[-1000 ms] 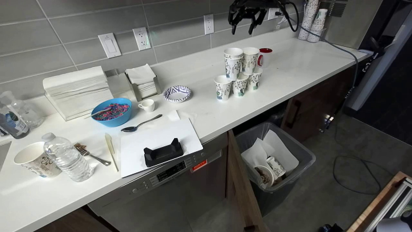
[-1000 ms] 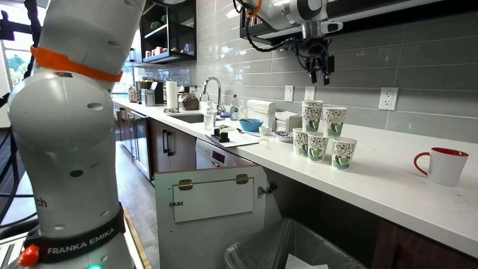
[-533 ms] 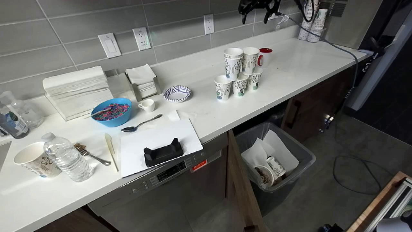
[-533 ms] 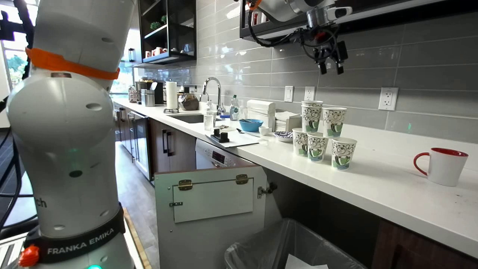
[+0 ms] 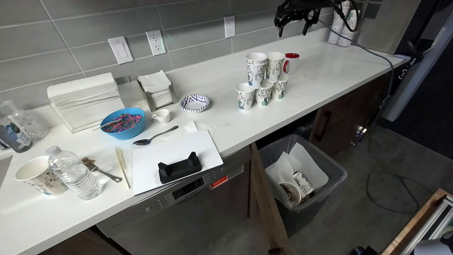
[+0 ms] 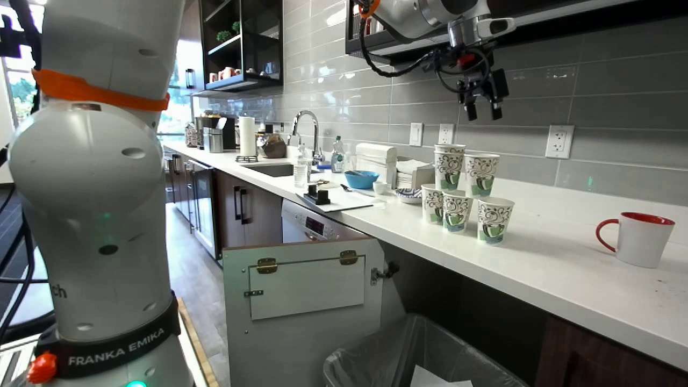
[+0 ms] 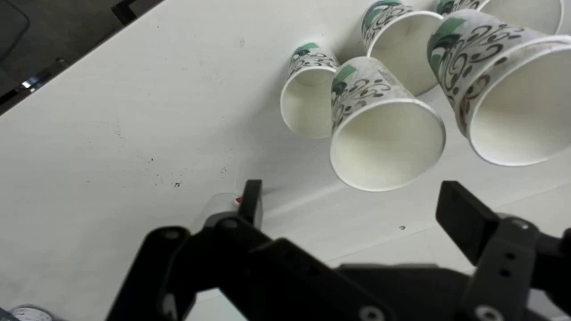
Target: Put each cup in the stack, into the other
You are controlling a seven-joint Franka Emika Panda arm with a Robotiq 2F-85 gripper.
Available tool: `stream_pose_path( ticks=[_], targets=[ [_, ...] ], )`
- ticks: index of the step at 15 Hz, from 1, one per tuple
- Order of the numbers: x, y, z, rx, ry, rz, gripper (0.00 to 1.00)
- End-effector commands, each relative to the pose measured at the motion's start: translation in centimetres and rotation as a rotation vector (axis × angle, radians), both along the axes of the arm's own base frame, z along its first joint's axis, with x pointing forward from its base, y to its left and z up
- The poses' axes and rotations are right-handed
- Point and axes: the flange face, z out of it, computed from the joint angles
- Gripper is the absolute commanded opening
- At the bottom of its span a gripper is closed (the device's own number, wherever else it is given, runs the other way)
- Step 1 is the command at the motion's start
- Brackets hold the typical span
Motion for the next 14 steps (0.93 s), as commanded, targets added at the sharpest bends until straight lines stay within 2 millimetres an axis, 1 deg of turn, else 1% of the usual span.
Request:
stream_pose_path(
  ticks=[1, 5, 11, 14],
  targets=[
    [-0.1, -0.4, -2.5, -0.010, 0.020, 0.012, 1.00],
    [0.4, -1.2, -4.6, -0.015, 0.007, 0.021, 1.00],
    [1.6, -2.6, -5.9, 0.009, -0.048, 0.020, 1.00],
    [2.0, -3.1, -6.8, 0.018, -0.041, 0.022, 1.00]
  ],
)
